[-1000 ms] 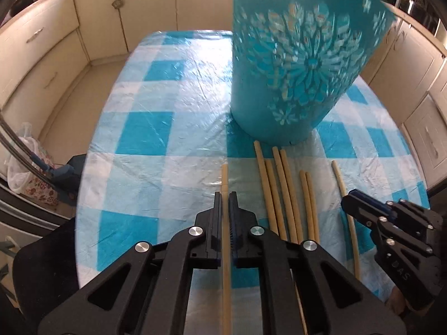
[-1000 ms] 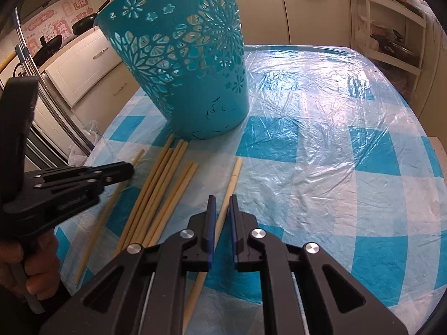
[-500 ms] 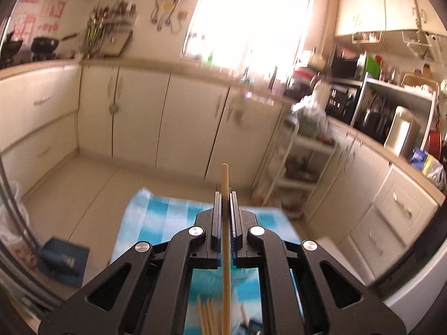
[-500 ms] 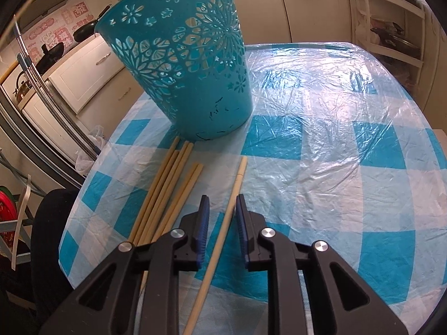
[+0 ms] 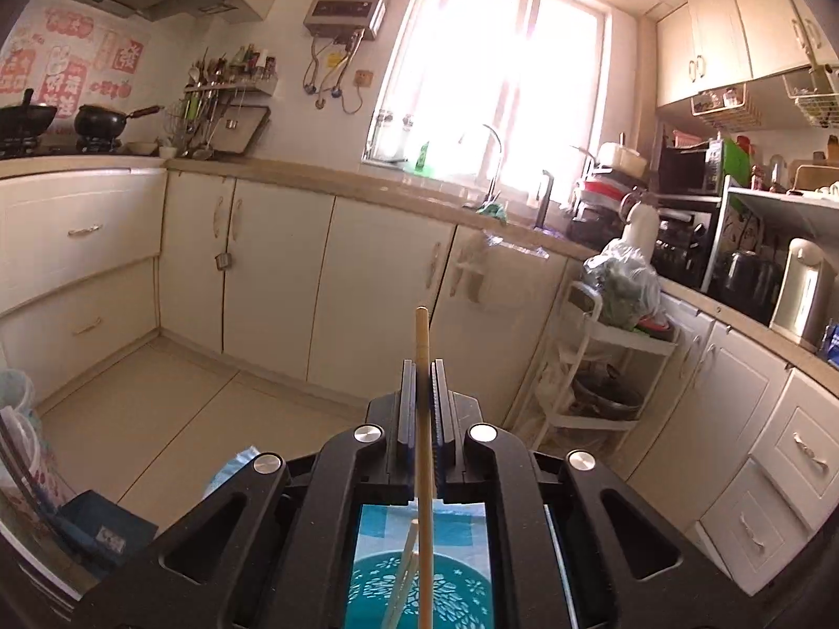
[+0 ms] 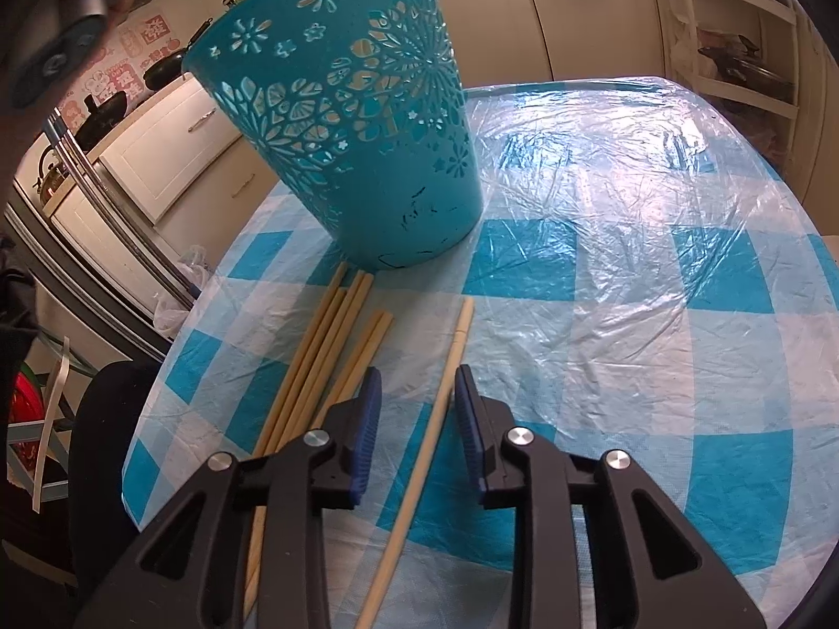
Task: Organize utensils
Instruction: 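Lift the chopstick with the left tool over the basket and release it, then close the right tool on a wooden chopstick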
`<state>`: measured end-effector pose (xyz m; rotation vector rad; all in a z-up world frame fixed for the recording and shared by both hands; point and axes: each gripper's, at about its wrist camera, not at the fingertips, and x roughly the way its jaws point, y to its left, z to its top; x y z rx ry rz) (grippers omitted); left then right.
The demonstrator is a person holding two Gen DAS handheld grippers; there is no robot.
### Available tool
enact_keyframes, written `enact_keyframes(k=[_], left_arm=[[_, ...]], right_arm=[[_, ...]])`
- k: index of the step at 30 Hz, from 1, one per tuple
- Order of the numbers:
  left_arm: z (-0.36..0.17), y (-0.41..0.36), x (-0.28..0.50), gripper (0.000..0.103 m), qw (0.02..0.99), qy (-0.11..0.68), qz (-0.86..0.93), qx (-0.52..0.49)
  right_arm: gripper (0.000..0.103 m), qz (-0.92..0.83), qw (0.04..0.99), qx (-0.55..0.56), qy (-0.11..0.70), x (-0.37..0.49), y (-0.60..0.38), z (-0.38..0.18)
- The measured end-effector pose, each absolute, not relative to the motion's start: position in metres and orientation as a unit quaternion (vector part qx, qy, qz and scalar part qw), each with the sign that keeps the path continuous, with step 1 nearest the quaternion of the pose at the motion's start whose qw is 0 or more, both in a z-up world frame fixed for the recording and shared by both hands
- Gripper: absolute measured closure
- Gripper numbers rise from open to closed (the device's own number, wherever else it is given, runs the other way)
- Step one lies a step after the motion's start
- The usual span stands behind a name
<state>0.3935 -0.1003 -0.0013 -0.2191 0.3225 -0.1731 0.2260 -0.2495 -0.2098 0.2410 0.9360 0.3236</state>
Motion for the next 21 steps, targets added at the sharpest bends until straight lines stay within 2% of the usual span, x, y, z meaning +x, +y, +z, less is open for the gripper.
enact_keyframes(k=[6,16,18,19,20,21], left_arm=[[-0.032,-0.093,0.397,0.098,0.976,0.175,-0.072,-0.109],[-0.06,-0.099,0.386,0.097,0.973,0.215,-0.074,-0.051],[-0.064,-0.096,0.381,0.093,0.971,0.224,-0.073,-0.042],[-0.065,-0.092,0.376,0.084,0.97,0.228,-0.069,-0.042],[-0.065,-0.088,0.371,0.07,0.97,0.229,-0.065,-0.042],[-0.065,-0.083,0.365,0.062,0.971,0.227,-0.059,-0.043]], right_arm=[[0.064,0.158,0.875,0.105,0.446,0.226,-0.244,-0.21],[0.064,0.159,0.874,0.099,0.449,0.226,-0.244,-0.21],[0.064,0.16,0.873,0.099,0.451,0.226,-0.244,-0.21],[0.064,0.159,0.872,0.099,0.451,0.226,-0.245,-0.21],[0.066,0.156,0.873,0.095,0.452,0.225,-0.245,-0.21],[0.07,0.152,0.874,0.089,0.452,0.225,-0.244,-0.21]])
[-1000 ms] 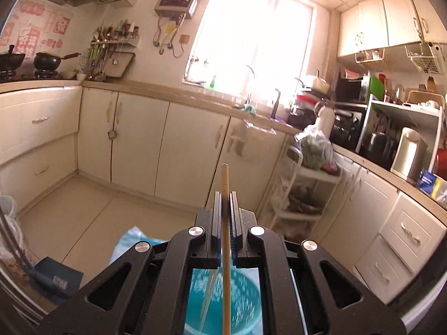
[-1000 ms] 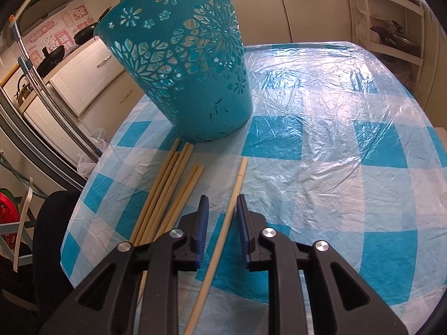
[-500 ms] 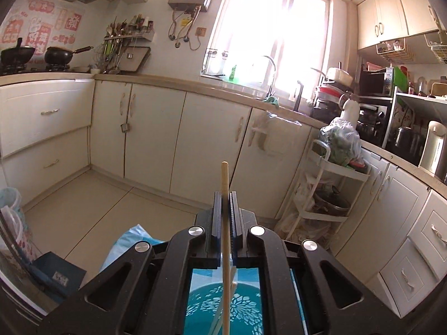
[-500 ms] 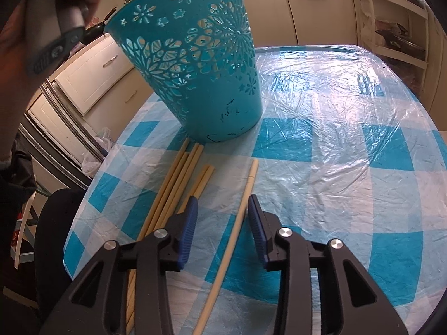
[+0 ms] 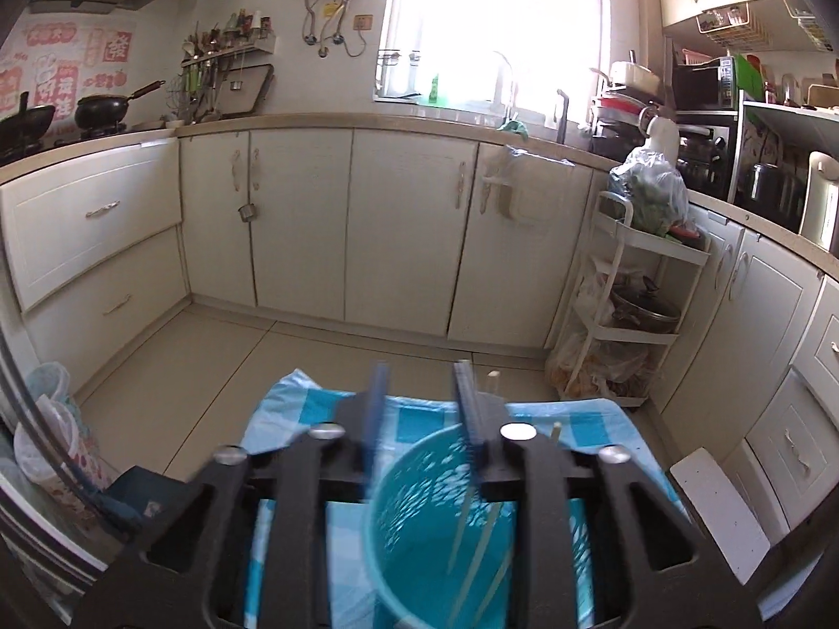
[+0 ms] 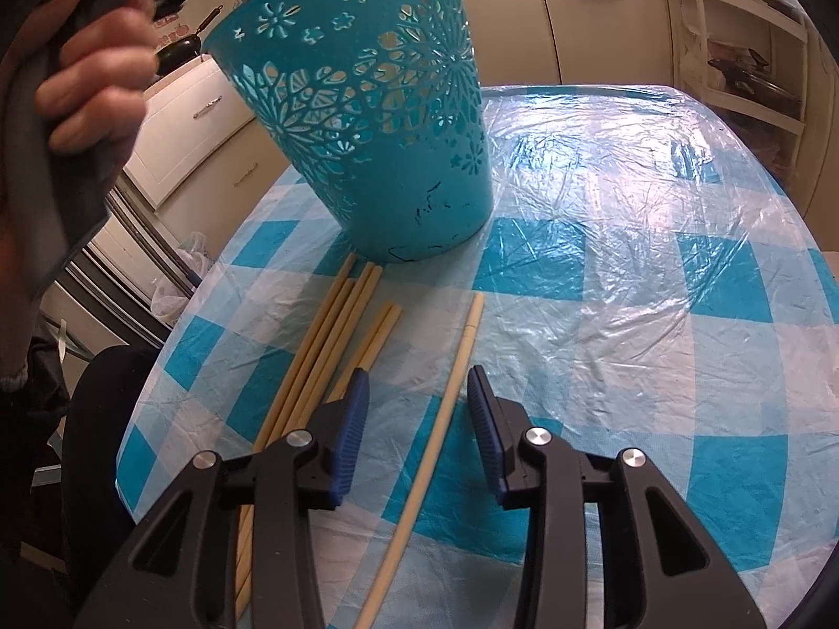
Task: Organize utensils
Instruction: 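Close the right tool on a wooden chopstick, then carry the chopstick with the right tool over the basket and release it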
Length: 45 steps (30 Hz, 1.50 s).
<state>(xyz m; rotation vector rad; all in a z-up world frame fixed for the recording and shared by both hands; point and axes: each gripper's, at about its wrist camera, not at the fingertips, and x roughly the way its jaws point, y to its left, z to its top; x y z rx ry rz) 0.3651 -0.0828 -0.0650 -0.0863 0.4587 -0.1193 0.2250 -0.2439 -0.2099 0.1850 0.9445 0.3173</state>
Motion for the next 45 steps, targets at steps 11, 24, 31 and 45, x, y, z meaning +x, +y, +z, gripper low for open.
enact_keyframes(k=[11,24,31,45], left_arm=[[-0.086,-0.006,0.297,0.032,0.969,0.238,-0.007,-0.062],[-0.172,0.031,0.283,0.03,0.939,0.336,0.011,-0.076],[-0.193,0.021,0.283,0.03,0.934,0.352,0.003,-0.059],[-0.206,0.021,0.285,0.024,0.929,0.365,-0.002,-0.064]], right_arm=[[0.095,0.11,0.882,-0.045,0.456,0.218,-0.225,-0.209],[0.097,0.217,0.889,0.21,0.345,0.196,-0.295,-0.112],[0.097,0.234,0.924,0.222,0.205,0.226,-0.286,-0.028],[0.097,0.104,0.97,0.203,0.085,0.324,-0.263,-0.025]])
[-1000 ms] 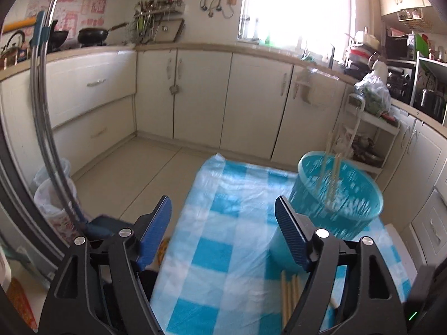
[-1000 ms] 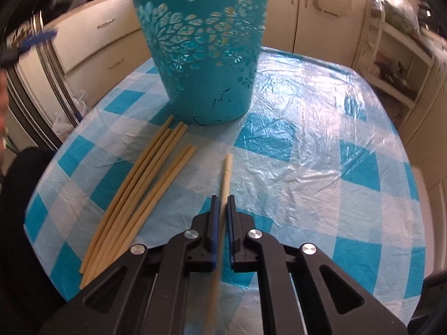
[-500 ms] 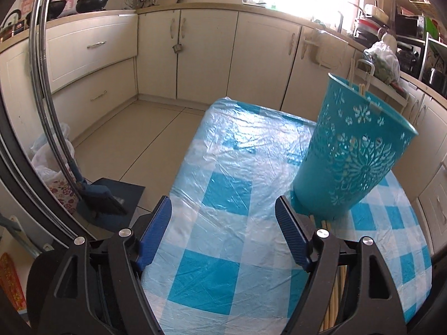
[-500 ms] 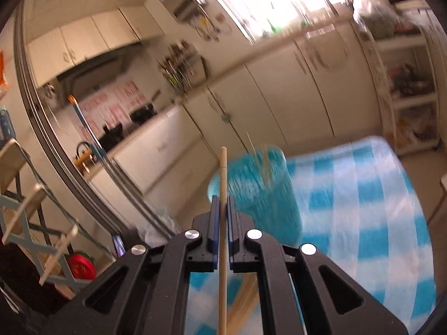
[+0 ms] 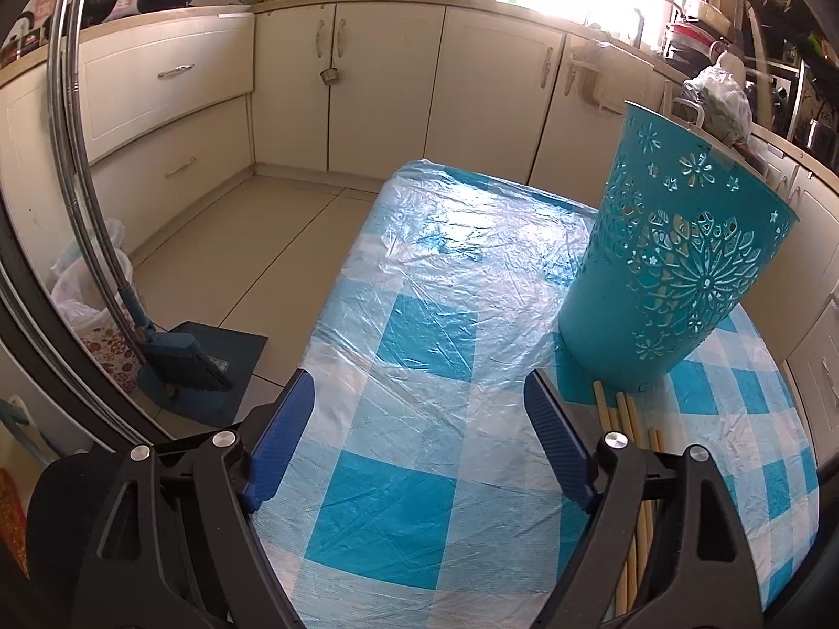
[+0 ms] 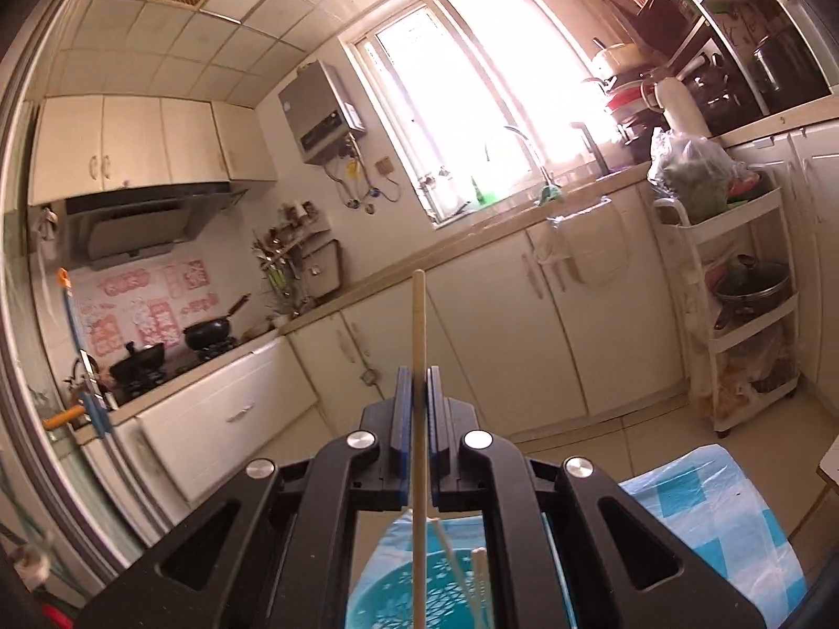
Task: Organize utensils
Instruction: 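Carry the chopstick with the right tool over the basket and release it, then move the right tool back toward the remaining chopsticks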
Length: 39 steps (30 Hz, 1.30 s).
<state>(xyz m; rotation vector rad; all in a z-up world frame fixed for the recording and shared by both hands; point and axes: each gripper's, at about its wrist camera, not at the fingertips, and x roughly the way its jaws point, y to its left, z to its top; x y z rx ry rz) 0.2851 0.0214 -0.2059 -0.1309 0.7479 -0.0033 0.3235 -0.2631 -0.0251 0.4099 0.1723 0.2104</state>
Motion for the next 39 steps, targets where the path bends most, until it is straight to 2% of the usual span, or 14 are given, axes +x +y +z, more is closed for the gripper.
enact_keyframes(k=[10,13,20,24,28,30,35,39], left_arm=[[-0.209,0.027,0.287,0.023,0.927,0.368,-0.005,-0.076],[-0.209,0.028,0.287,0.023,0.927,0.368,-0.004,-0.078],[-0.21,0.029,0.287,0.022,0.926,0.369,0.0,-0.082],[-0.211,0.03,0.287,0.022,0.925,0.37,0.0,-0.084],[-0.212,0.029,0.287,0.02,0.924,0.372,0.0,-0.085],[-0.212,0.028,0.287,0.02,0.925,0.372,-0.001,-0.083],[-0.213,0.029,0.288,0.019,0.924,0.374,-0.002,-0.084],[-0.213,0.028,0.288,0.019,0.923,0.376,-0.004,-0.084]], right_arm=[[0.096,0.113,0.969,0.155,0.154,0.326,-0.25,-0.061],[0.084,0.116,0.968,0.157,0.155,0.31,-0.253,-0.061],[0.077,0.121,0.969,0.16,0.146,0.25,-0.266,-0.054],[0.068,0.116,0.963,0.144,0.195,0.208,-0.261,-0.079],[0.069,0.12,0.935,0.123,0.311,0.195,-0.242,-0.134],[0.078,0.125,0.914,0.12,0.366,0.198,-0.232,-0.164],[0.086,0.124,0.89,0.093,0.428,0.213,-0.212,-0.195],[0.086,0.122,0.885,0.079,0.442,0.216,-0.204,-0.207]])
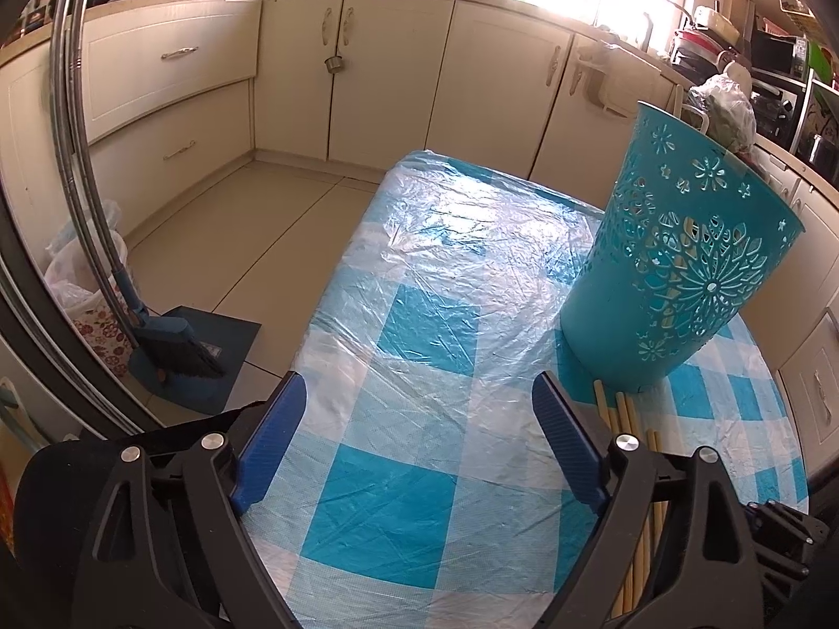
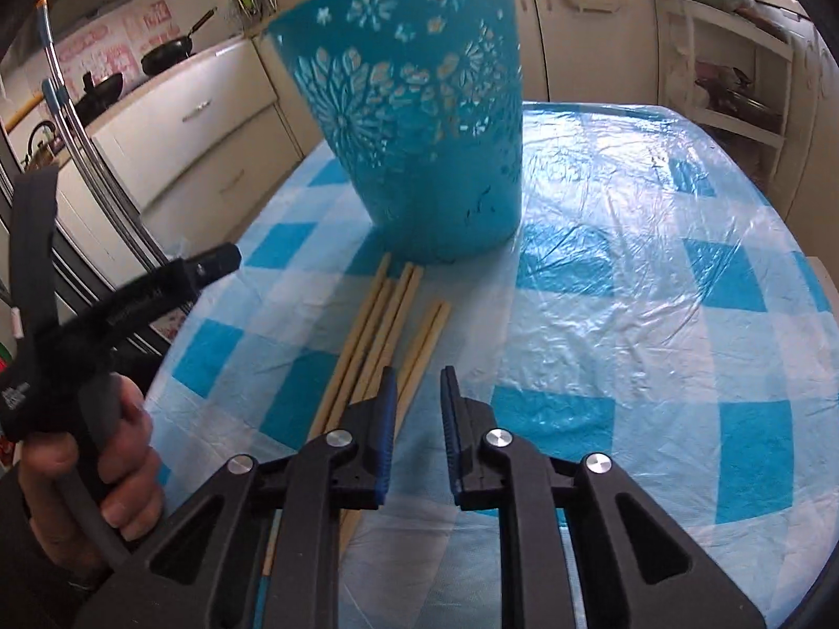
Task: Organize utensils
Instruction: 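Move the right tool back toward the remaining chopsticks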
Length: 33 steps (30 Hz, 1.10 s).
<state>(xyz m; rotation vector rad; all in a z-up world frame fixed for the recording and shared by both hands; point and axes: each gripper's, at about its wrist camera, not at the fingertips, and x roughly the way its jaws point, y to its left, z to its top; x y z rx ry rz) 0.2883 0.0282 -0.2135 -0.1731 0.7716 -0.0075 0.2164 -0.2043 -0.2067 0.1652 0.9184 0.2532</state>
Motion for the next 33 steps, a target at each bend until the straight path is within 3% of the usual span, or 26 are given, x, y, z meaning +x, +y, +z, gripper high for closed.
enact_keyframes(k=[6,9,16,22,33], left_arm=[[-0.214,0.026,0.288,0.019,0.922,0.377,-0.006,-0.082],[-0.214,0.025,0.288,0.019,0.922,0.378,-0.007,-0.079],[-0.207,-0.009,0.281,0.019,0.921,0.385,-0.057,-0.024],[-0.217,-0.053,0.281,0.019,0.906,0.414,-0.082,0.039],[-0.23,-0.067,0.295,0.019,0.887,0.454,-0.047,0.066]], right_arm=[[0.086,0.118,0.887,0.046,0.444,0.22,-0.195,-0.217],[0.093,0.114,0.887,0.033,0.445,0.223,-0.196,-0.218],[0.095,0.092,0.884,0.015,0.458,0.227,-0.223,-0.214],[0.095,0.082,0.883,0.055,0.459,0.228,-0.25,-0.216],[0.094,0.092,0.882,0.081,0.456,0.227,-0.255,-0.217]])
